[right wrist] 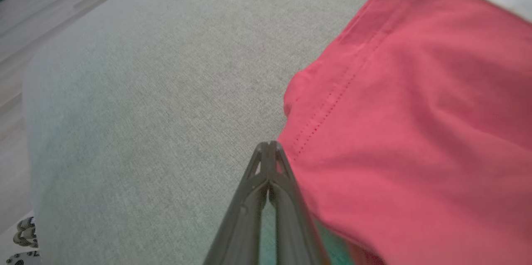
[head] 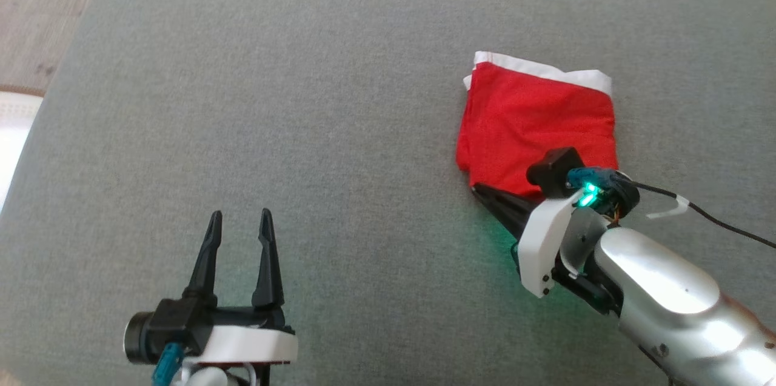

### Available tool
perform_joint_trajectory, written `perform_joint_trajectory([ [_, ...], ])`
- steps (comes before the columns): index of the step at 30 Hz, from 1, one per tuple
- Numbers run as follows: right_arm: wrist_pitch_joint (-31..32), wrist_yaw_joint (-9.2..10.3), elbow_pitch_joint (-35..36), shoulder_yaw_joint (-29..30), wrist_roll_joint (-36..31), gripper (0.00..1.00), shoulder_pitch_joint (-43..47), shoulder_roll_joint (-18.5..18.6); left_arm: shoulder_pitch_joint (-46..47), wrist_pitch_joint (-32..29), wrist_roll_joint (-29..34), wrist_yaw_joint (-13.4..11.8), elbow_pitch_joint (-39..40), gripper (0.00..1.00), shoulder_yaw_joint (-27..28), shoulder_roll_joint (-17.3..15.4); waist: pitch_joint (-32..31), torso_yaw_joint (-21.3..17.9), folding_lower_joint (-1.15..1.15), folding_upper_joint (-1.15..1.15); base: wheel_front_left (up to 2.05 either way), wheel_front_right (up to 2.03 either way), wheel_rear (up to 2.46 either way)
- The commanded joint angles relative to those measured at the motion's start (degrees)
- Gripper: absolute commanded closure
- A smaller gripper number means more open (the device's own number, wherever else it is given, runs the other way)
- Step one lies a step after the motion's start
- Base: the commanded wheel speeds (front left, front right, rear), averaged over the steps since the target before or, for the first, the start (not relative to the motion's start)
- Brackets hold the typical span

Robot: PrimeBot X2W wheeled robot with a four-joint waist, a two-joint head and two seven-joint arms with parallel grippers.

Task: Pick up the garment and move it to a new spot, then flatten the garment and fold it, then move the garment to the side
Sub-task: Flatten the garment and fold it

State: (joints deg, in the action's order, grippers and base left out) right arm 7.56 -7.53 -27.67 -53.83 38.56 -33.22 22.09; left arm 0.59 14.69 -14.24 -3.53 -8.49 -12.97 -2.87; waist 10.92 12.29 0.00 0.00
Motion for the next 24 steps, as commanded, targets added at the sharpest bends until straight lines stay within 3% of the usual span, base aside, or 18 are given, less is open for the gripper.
perform_joint_trajectory([
  [1, -0.7, 0.04, 1.9, 0.1, 0.7, 1.0, 0.4, 0.6, 0.2, 0.3, -0.7, -0.3, 1.8, 0.0, 2.0, 0.0, -0.7, -0.5, 0.0, 0.0, 0.0, 0.0, 0.0],
  [8, -8.1, 0.04, 2.7, 7.2, 0.1, 1.0, 2.9, 0.6, -1.5, 0.3, 0.1, 0.0, 0.9, 0.0, 4.0, 0.0, -4.7, -2.7, 0.0, 0.0, 0.0, 0.0, 0.0],
  [10, -10.3, 0.04, 2.6, 10.6, -1.2, 0.6, 4.6, 0.8, -2.2, 0.3, 0.6, 0.4, 0.2, 0.0, 4.7, 0.0, -6.0, -3.3, 0.0, 0.0, 0.0, 0.0, 0.0],
  [12, -12.7, 0.04, 2.5, 15.1, -2.5, 0.0, 6.8, 0.8, -2.9, 0.3, 1.3, 0.9, -0.7, 0.0, 5.6, 0.0, -7.3, -3.8, 0.0, 0.0, 0.0, 0.0, 0.0],
  [18, -18.3, 0.04, 3.8, 29.5, -8.3, 0.0, 14.5, -0.5, -5.1, 0.3, 2.9, 2.3, -2.5, 0.0, 8.0, 0.0, -10.2, -5.0, 0.0, 0.0, 0.0, 0.0, 0.0],
  [24, -20.8, 0.04, 6.4, 41.9, -15.5, 0.0, 24.0, -4.7, -5.4, 0.3, 3.7, 4.3, -4.5, 0.0, 9.1, -0.2, -10.9, -5.9, 0.0, 0.0, 0.0, 0.0, 0.0],
])
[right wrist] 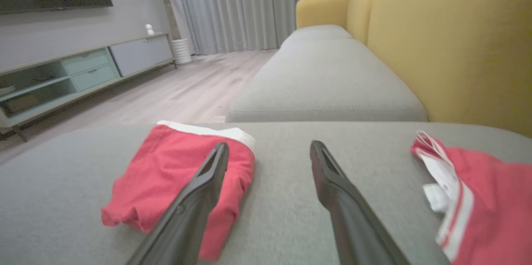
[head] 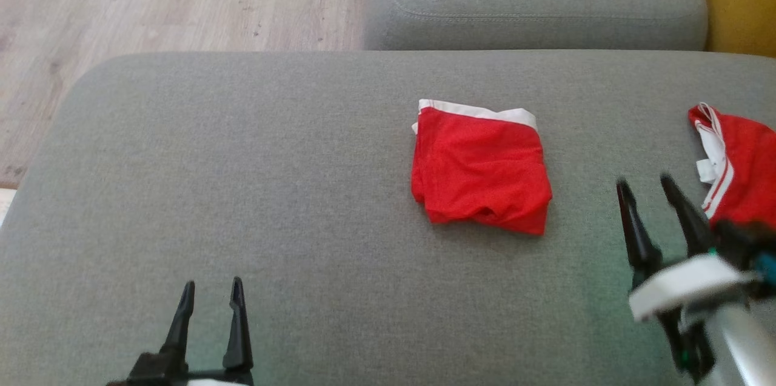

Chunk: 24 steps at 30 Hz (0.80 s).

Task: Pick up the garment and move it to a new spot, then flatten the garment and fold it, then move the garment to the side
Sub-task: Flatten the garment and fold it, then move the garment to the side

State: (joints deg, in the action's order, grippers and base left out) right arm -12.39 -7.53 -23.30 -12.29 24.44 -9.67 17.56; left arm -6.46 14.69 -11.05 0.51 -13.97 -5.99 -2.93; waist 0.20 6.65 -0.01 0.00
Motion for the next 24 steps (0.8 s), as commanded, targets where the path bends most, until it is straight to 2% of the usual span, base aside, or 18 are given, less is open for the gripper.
perform_joint_trajectory([
  [1, -1.2, 0.04, 2.3, 1.7, -2.6, 0.0, 1.8, -1.0, 1.7, 0.3, 0.7, 0.5, 0.4, 0.0, 2.2, -0.2, -0.2, -0.4, 0.01, 0.0, 0.0, 0.0, 0.0],
  [6, -2.3, 0.04, 3.1, 5.3, -8.8, 0.0, 7.3, -4.8, 2.0, 0.3, 1.3, 1.4, -1.8, 0.0, 2.9, -0.2, -0.6, -0.7, 0.01, 0.0, 0.0, 0.0, 0.0],
  [15, -2.6, 0.04, 6.0, 9.5, -12.9, 0.0, 11.8, -10.5, 2.5, 0.3, 1.8, 2.6, -3.1, 0.0, 4.1, -0.2, -0.5, -1.7, 0.01, 0.0, 0.0, 0.0, 0.0],
  [24, -2.6, 0.04, 5.5, 9.2, -14.0, 0.0, 11.3, -11.7, 4.0, 0.3, 2.0, 3.2, -3.0, 0.0, 4.0, -0.1, 0.6, -2.2, 0.01, 0.0, 0.0, 0.0, 0.0],
])
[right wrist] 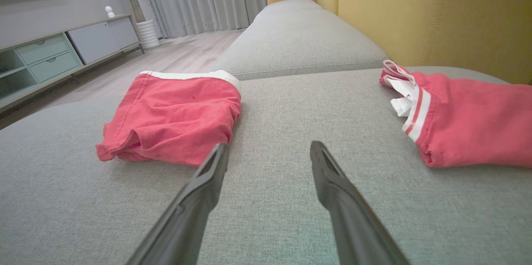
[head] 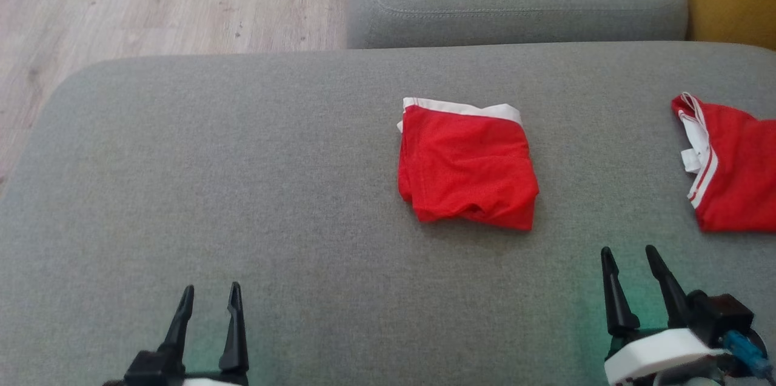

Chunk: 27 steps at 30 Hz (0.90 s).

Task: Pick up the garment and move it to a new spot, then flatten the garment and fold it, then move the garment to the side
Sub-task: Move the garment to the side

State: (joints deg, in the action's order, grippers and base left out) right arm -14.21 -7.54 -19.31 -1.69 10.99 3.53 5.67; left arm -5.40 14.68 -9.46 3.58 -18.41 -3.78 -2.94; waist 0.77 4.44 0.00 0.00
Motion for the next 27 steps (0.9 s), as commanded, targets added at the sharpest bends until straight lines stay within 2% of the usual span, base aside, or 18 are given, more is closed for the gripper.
perform_joint_trajectory([
  [1, -0.8, 0.05, 1.3, -1.2, -0.3, 0.0, -2.1, 0.2, 3.0, 0.3, 0.4, 0.1, 1.5, 0.0, 1.7, -0.1, 0.1, 0.0, 0.0, 0.0, 0.0, 0.0, 0.0],
  [5, -0.4, 0.05, -0.4, -0.8, 2.6, 0.0, -3.7, 0.0, 3.2, 0.3, 0.3, 0.1, 1.8, 0.0, 1.6, 0.0, 0.6, 0.3, 0.0, 0.0, 0.0, 0.0, 0.0],
  [8, 3.5, 0.05, -1.3, -0.9, 5.8, 0.0, -6.6, 0.1, 3.4, 0.3, 0.3, 0.2, 2.1, 0.0, 1.6, 0.0, 1.4, 0.7, 0.0, 0.0, 0.0, 0.0, 0.0],
  [16, 22.6, 0.05, -1.9, -1.2, 17.4, 0.0, -19.7, -0.1, 5.5, 0.3, -0.6, 0.1, 3.0, 0.0, -0.2, 0.0, 5.4, 2.9, 0.0, 0.0, 0.0, 0.0, 0.0],
  [21, 31.0, 0.05, -9.0, 1.7, 17.2, 0.0, -27.5, -1.2, 7.2, 0.3, -1.8, -0.3, 2.7, 0.0, -2.7, 0.1, 7.8, 5.3, 0.0, 0.0, 0.0, 0.0, 0.0],
  [26, 35.1, 0.05, -18.4, 5.5, 14.8, 0.0, -32.5, -2.2, 8.2, 0.3, -2.9, -1.1, 2.4, 0.0, -4.5, 0.1, 8.7, 7.5, 0.0, 0.0, 0.0, 0.0, 0.0],
  [27, 35.1, 0.05, -18.4, 5.5, 14.8, 0.0, -32.5, -2.2, 8.2, 0.3, -2.9, -1.1, 2.4, 0.0, -4.5, 0.1, 8.7, 7.5, 0.0, 0.0, 0.0, 0.0, 0.0],
])
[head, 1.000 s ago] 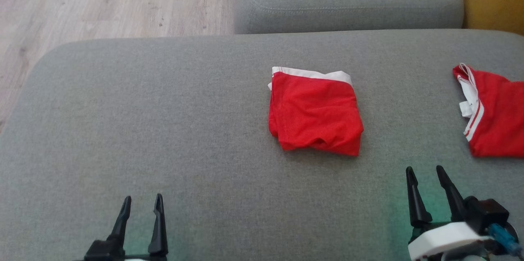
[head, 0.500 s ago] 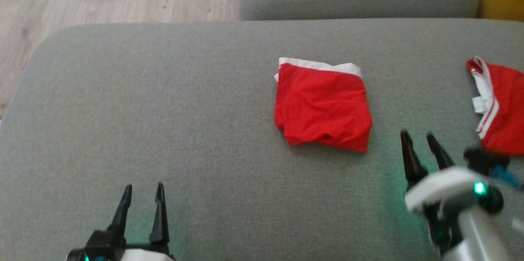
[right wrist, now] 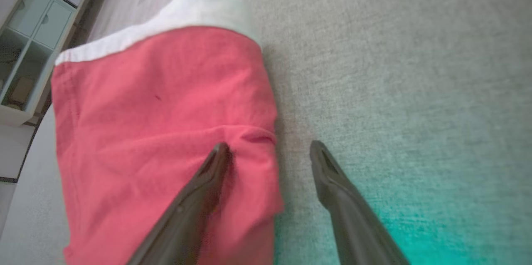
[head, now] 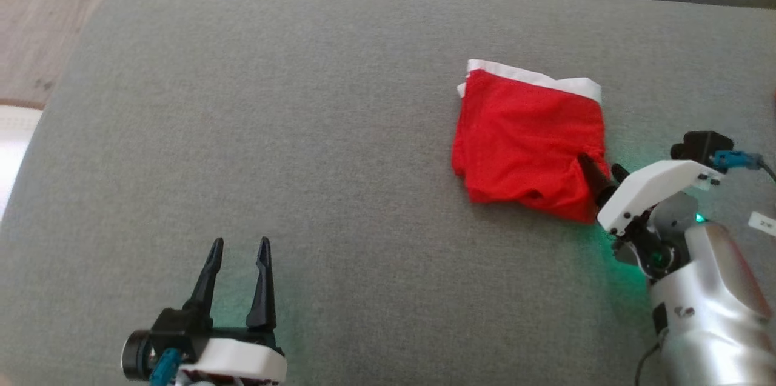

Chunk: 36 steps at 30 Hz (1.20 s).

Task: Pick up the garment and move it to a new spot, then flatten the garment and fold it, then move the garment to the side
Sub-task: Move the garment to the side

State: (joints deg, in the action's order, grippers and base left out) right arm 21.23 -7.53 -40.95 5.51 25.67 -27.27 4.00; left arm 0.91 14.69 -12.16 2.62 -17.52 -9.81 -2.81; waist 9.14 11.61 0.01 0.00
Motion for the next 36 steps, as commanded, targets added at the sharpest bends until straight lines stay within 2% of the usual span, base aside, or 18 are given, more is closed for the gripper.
perform_joint_trajectory([
  [1, 0.1, 0.04, 1.4, -0.9, -0.3, 0.0, -2.4, -0.7, 1.9, 0.3, -0.4, -0.3, 1.5, 0.0, 1.3, -0.1, 0.3, 0.5, -0.01, 0.0, 0.0, 0.0, 0.0],
  [4, 1.1, 0.04, -2.1, 0.0, 1.0, 0.0, -4.3, -1.0, 2.0, 0.3, -0.7, -0.7, 1.4, 0.0, 0.9, -0.1, 0.3, 0.9, -0.01, 0.0, 0.0, 0.0, 0.0],
  [5, 0.7, 0.04, -2.7, 0.3, 2.0, 0.34, -4.8, -1.0, 2.1, 0.3, -0.8, -0.8, 1.4, 0.0, 0.9, -0.1, 0.2, 0.8, -0.01, 0.0, 0.0, 0.0, 0.0],
  [6, 0.2, 0.04, -3.2, 0.6, 2.9, 1.0, -5.4, -1.1, 2.0, 0.3, -0.9, -1.0, 1.4, 0.0, 0.9, -0.1, 0.1, 0.6, -0.01, 0.0, 0.0, 0.0, 0.0],
  [8, -0.3, 0.04, -3.6, -0.1, 4.5, 1.0, -6.5, -1.1, 1.9, 0.3, -1.1, -1.3, 1.9, 0.0, 1.1, -0.1, 0.4, -0.5, -0.01, 0.0, 0.0, 0.0, 0.0],
  [11, -0.9, 0.04, -2.7, -0.7, 3.4, 1.0, -7.9, -0.1, 1.9, 0.3, -1.0, -1.2, 2.3, 0.0, 1.0, -0.1, 0.9, -2.5, -0.01, 0.0, 0.0, 0.0, 0.0],
  [14, 0.0, 0.04, -0.6, -1.4, 1.2, 1.0, -9.5, 4.0, 2.4, 0.3, -0.7, -1.1, 2.6, 0.0, 1.4, -0.1, 1.7, -4.8, -0.01, 0.0, 0.0, 0.0, 0.0],
  [15, 1.3, 0.04, 0.9, -1.2, 0.2, 1.0, -10.7, 7.2, 2.8, 0.3, -0.4, -0.9, 2.7, 0.0, 1.4, -0.1, 2.3, -6.1, -0.01, 0.0, 0.0, 0.0, 0.0],
  [20, 6.1, 0.04, 4.9, -0.2, -2.0, 1.0, -14.1, 15.1, 4.7, 0.3, 0.5, -0.3, 2.9, 0.0, 1.2, -0.1, 5.0, -8.7, -0.01, 0.0, 0.0, 0.0, 0.0],
  [24, 9.3, 0.04, 6.5, 2.5, -4.5, 1.0, -16.3, 20.2, 6.1, 0.3, 1.4, 0.2, 2.7, 0.0, 1.2, -0.1, 7.1, -9.7, -0.01, 0.0, 0.0, 0.0, 0.0],
  [29, 12.4, 0.04, 8.1, 6.6, -8.1, 1.0, -16.6, 24.8, 6.9, 0.3, 2.1, 0.6, 2.7, 0.0, 1.7, -0.1, 8.5, -9.8, -0.01, 0.0, 0.0, 0.0, 0.0],
  [36, 16.9, 0.04, 9.6, 9.7, -10.9, 1.0, -13.2, 27.9, 6.7, 0.3, 2.7, 0.8, 2.6, 0.0, 3.1, -0.1, 8.7, -10.1, -0.01, 0.0, 0.0, 0.0, 0.0],
])
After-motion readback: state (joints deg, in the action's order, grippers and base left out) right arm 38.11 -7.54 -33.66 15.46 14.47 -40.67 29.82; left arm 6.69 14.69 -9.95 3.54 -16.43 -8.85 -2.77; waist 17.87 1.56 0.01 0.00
